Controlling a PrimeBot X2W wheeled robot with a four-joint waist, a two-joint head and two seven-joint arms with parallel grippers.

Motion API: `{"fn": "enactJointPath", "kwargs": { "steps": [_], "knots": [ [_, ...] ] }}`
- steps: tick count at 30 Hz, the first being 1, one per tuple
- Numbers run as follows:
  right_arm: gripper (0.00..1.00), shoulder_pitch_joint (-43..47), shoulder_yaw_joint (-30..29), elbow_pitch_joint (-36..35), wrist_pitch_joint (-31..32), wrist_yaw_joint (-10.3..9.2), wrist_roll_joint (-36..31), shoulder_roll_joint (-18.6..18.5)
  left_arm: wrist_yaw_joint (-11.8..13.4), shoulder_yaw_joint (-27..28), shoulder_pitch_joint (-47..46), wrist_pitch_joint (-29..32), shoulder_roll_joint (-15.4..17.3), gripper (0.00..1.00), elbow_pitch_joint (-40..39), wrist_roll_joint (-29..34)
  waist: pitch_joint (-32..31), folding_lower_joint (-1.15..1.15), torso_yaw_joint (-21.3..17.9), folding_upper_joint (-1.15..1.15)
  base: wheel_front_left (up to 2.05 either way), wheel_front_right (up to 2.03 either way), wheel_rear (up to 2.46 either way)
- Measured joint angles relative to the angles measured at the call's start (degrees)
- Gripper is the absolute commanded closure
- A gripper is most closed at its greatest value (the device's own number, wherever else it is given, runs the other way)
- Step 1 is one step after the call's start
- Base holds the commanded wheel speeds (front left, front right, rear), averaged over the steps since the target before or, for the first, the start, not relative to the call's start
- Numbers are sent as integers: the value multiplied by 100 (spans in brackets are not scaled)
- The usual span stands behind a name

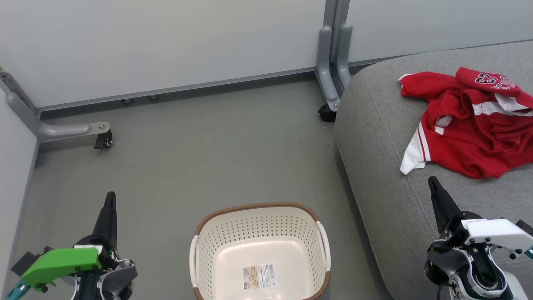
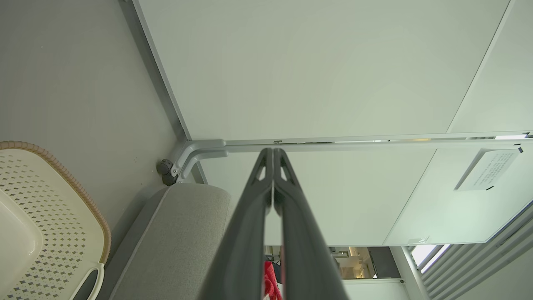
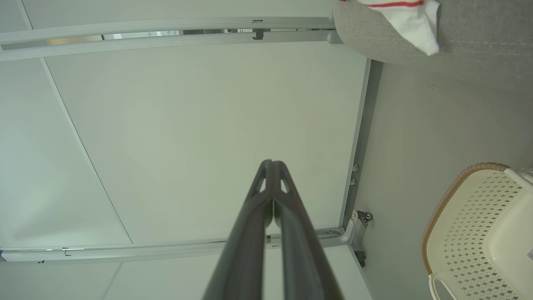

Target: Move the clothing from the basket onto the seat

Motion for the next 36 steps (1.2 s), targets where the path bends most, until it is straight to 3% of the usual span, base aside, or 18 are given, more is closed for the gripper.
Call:
{"fn": "enactJointPath", "kwargs": {
  "steps": [36],
  "knots": [
    [100, -1, -18, 2, 21, 0, -23, 10, 0, 20, -3, 19, -12, 100, 0, 8, 0, 0, 0, 0, 0, 0, 0]
  ]
}}
